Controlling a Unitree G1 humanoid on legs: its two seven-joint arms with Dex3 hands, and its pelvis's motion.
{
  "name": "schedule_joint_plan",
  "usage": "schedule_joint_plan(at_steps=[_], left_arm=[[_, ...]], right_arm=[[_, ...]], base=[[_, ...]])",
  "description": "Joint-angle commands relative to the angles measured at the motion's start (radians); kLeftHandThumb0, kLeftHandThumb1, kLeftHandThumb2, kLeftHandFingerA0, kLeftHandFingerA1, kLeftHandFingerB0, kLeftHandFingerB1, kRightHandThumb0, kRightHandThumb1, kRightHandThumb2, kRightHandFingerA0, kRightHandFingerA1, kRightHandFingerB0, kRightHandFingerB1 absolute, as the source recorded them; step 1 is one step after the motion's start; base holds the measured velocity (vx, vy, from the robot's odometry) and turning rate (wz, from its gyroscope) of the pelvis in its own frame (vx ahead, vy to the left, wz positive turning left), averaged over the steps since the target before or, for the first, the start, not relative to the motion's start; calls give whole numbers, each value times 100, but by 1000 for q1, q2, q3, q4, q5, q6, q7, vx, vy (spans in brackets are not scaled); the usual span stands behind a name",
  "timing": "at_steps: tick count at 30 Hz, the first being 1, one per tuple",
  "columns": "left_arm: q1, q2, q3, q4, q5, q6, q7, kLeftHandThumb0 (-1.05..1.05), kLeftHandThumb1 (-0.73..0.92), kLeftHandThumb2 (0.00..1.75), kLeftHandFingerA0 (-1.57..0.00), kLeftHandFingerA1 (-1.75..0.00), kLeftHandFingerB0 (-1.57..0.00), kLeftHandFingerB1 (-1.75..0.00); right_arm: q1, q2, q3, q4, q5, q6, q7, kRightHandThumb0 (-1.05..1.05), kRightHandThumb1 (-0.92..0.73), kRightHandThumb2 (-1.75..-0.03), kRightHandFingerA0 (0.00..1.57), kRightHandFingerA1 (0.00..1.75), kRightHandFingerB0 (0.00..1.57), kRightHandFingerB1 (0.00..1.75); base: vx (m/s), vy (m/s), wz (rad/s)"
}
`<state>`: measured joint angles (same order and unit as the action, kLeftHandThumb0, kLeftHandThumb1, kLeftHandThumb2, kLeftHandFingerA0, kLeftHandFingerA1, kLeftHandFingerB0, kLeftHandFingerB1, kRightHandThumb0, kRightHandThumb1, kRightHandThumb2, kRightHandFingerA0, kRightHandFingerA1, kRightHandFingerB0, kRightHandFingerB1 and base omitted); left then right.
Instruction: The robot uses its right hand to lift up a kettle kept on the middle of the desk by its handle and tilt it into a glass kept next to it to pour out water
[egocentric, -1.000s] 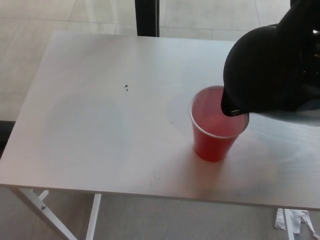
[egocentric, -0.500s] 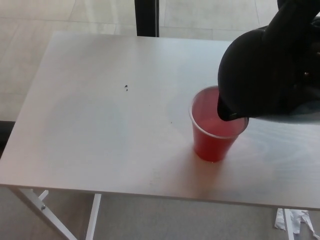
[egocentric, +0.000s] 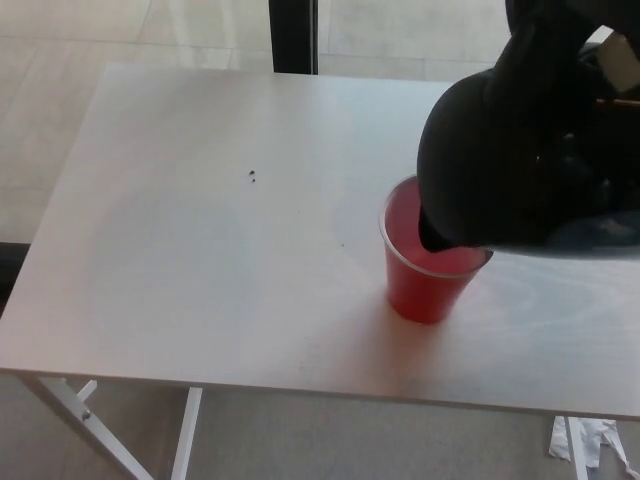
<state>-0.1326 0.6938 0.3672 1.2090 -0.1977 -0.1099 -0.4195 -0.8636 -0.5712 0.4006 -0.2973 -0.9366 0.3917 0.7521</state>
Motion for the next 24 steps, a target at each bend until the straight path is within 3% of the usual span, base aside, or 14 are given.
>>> schedule_joint_plan(at_steps=[1,2,4,5,6,7,8,9,10,13,14,22,23,24], left_arm=[[-6,17,-3,0,9,18,0,-86,74,113,-43,-63,-31,-60],[-6,16,-1,0,7,18,-1,-88,92,67,-48,-57,-34,-54],[-3,16,-1,-3,7,13,-1,-90,92,67,-49,-58,-34,-55],[2,16,-6,-8,12,9,1,-91,92,67,-48,-57,-34,-54],[3,17,-8,-10,15,7,4,-91,92,67,-48,-57,-34,-54],[0,18,-10,-9,17,9,2,-89,92,67,-48,-58,-34,-54],[-5,18,-10,-5,15,10,3,-89,92,67,-48,-58,-34,-54],[-7,17,-1,-4,4,16,-5,-88,92,67,-47,-57,-33,-55],[-9,17,0,-6,3,21,-2,-87,92,67,-49,-58,-34,-55],[-12,18,-7,-5,13,23,8,-89,92,67,-50,-57,-35,-53],[-13,18,-9,-4,15,23,10,-88,92,68,-49,-56,-35,-53],[-7,17,-3,-6,7,20,0,-90,91,67,-47,-56,-34,-54],[-10,17,-4,-6,7,21,2,-83,70,111,-43,-62,-32,-60],[-11,17,-5,-5,8,18,1,-90,92,67,-47,-57,-34,-55]], right_arm=[[8,25,25,-14,-25,-38,26,-43,-48,-102,119,134,90,112],[4,25,31,-11,-37,-42,31,-39,-61,-80,94,175,75,129],[0,28,35,-4,-48,-47,35,-37,-57,-82,96,175,77,132],[-7,33,38,0,-57,-38,50,-44,-48,-100,118,133,86,108],[-11,36,40,1,-64,-30,64,-44,-48,-100,118,133,86,108],[-12,40,37,2,-64,-31,64,-38,-62,-77,93,175,75,123],[-12,41,34,2,-64,-33,61,-38,-62,-77,93,175,75,123],[-14,43,33,2,-64,-36,63,-43,-49,-100,119,133,83,104],[-16,45,35,2,-70,-37,64,-37,-60,-80,93,173,76,117],[-18,60,37,1,-74,-38,74,-37,-60,-81,94,171,75,111],[-15,63,35,0,-69,-49,62,-43,-47,-102,124,135,88,107],[-16,98,43,11,-89,-62,74,-43,-48,-111,128,137,91,105],[-17,100,42,12,-93,-63,74,-37,-52,-108,105,174,86,116],[-16,101,40,12,-94,-68,71,-37,-52,-108,104,175,86,122]], base=[[0,0,0],[0,0,0],[0,0,0],[0,0,0],[0,0,0],[0,0,0],[0,0,0],[0,0,0],[0,0,0],[0,0,0],[0,0,0],[0,0,0],[0,0,0],[0,0,0]])
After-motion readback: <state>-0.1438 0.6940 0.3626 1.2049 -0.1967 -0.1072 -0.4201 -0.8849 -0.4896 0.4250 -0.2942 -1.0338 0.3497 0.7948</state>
